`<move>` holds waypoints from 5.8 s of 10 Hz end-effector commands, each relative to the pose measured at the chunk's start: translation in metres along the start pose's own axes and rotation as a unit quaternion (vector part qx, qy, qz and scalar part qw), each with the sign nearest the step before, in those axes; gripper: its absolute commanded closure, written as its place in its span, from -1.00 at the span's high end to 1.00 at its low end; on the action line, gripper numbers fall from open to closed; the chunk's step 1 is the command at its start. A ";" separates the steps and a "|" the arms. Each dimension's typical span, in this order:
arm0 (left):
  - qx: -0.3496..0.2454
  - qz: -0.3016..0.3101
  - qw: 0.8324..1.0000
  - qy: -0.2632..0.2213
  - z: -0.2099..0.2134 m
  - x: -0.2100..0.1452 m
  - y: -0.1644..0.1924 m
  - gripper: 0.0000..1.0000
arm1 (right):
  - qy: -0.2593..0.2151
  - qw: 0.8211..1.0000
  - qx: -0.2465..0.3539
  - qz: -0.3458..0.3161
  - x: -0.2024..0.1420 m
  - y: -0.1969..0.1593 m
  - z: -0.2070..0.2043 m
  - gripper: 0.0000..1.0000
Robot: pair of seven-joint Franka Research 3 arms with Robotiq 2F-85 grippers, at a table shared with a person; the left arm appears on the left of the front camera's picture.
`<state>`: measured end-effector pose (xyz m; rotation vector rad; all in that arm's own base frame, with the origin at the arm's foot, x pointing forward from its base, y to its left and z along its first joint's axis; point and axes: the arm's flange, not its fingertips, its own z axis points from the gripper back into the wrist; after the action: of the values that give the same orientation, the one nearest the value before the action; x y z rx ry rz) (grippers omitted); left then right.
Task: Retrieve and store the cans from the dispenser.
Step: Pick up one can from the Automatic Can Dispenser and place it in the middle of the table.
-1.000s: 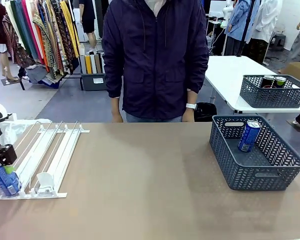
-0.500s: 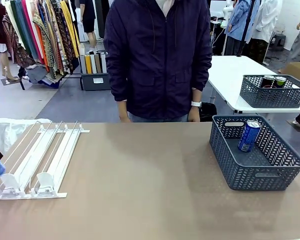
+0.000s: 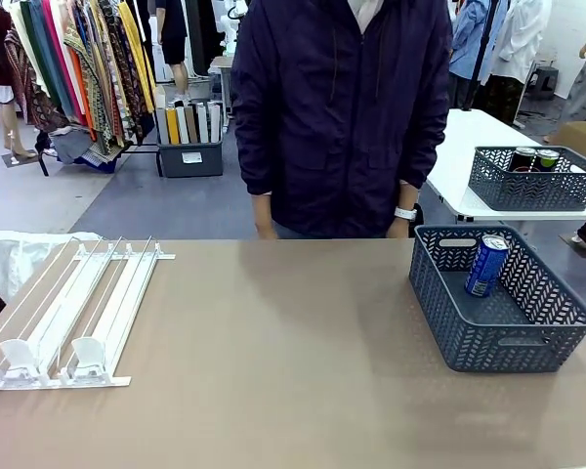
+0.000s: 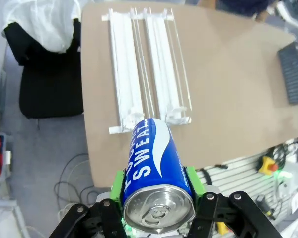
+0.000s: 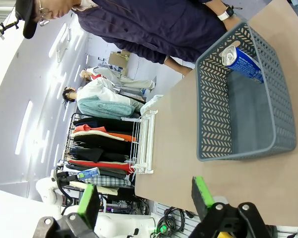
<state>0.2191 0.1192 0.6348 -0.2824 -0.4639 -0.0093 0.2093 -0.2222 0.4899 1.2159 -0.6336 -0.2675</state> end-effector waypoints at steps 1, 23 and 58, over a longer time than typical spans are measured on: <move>0.016 -0.016 0.999 0.024 -0.005 0.003 -0.013 -1.00 | -0.005 1.000 0.012 0.013 0.003 0.002 0.001 1.00; 0.006 -0.135 0.972 0.195 -0.392 0.036 -0.459 -1.00 | -0.005 1.000 0.012 0.013 0.003 0.002 0.001 1.00; -0.473 0.106 0.869 0.099 -0.153 -0.023 -0.002 1.00 | -0.005 1.000 0.012 0.013 0.003 0.002 0.001 1.00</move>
<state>0.2681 0.0752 0.4894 -1.2762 -0.1705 -0.0441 0.2090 -0.2222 0.4899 1.2162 -0.6341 -0.2665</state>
